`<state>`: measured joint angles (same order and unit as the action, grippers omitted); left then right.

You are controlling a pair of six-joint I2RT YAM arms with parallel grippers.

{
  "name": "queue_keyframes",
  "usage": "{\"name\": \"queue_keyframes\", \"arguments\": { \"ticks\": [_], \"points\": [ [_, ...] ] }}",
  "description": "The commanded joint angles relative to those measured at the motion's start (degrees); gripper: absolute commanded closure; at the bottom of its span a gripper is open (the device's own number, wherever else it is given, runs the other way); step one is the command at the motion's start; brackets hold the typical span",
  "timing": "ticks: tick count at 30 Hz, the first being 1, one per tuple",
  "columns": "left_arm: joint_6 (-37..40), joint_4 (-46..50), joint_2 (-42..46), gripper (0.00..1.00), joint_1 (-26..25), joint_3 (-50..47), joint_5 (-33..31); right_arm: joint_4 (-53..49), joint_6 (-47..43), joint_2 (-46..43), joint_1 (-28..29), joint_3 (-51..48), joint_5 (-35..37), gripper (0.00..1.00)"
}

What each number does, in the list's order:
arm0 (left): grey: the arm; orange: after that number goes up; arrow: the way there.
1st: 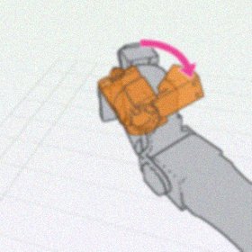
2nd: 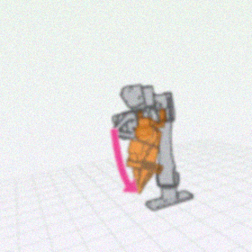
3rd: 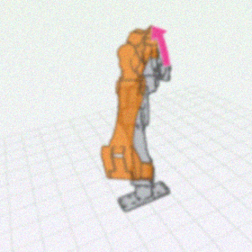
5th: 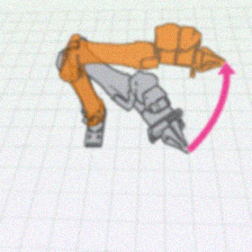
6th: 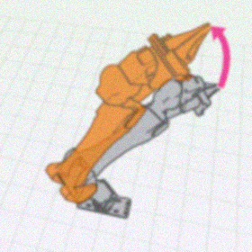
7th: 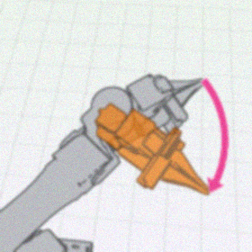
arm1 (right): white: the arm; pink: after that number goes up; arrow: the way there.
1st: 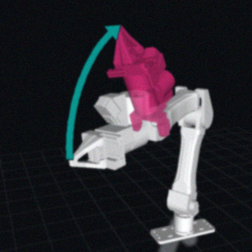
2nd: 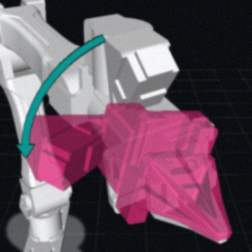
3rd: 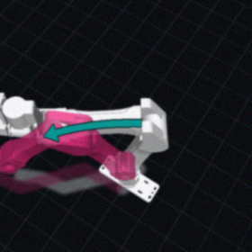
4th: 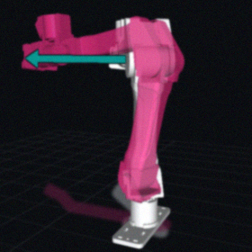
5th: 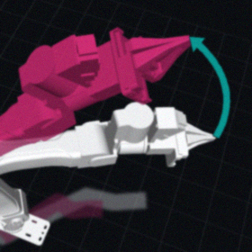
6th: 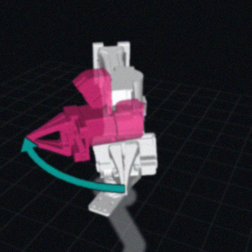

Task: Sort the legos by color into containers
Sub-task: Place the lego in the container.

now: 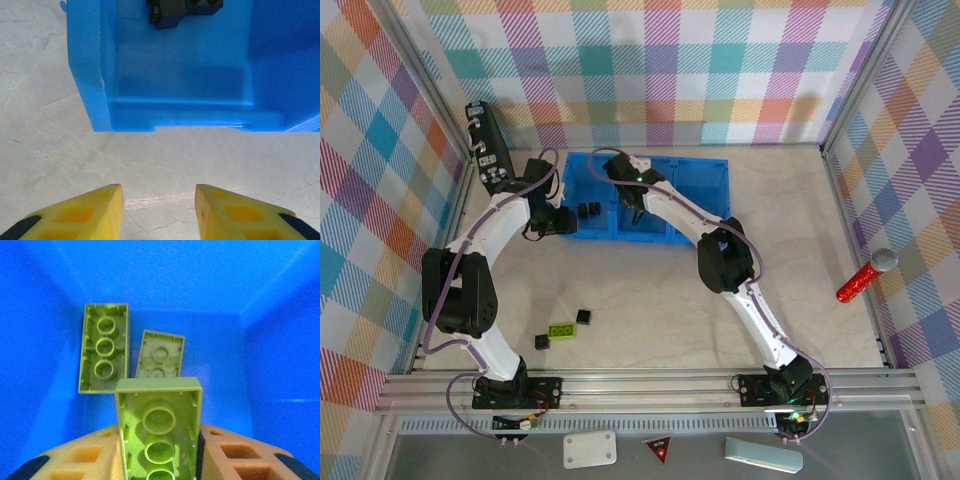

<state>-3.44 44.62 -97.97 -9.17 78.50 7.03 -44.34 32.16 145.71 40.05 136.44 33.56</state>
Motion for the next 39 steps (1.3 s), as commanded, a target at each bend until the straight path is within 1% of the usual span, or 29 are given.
{"name": "queue_keyframes", "arguments": {
  "ticks": [1,6,15,21,24,29,39],
  "points": [
    [-0.30,0.55,2.10,0.58,0.82,-0.63,0.66,3.02,1.16,1.34,-0.81,2.45,4.32,0.62],
    [-0.75,0.20,1.80,0.58,0.72,-0.72,2.28,4.77,2.17,2.92,-1.78,1.90,5.54,0.62],
    [-0.78,0.47,1.48,0.58,0.73,-0.44,2.45,5.13,1.98,5.11,-2.52,2.70,8.75,0.62],
    [-1.01,0.65,0.95,0.58,0.71,-0.22,3.14,2.80,4.40,4.80,-3.13,2.56,8.89,0.61],
    [-1.04,0.71,1.08,0.58,0.73,-0.18,3.17,1.96,5.22,4.58,-3.23,2.32,8.65,0.56],
    [-1.03,0.78,1.14,0.58,0.70,-0.27,2.91,2.20,4.48,4.17,-3.23,2.21,8.90,0.53],
    [-1.04,0.74,1.21,0.58,0.73,-0.28,2.99,0.59,1.91,-0.09,-3.14,2.21,7.50,0.53]
  ]
}}
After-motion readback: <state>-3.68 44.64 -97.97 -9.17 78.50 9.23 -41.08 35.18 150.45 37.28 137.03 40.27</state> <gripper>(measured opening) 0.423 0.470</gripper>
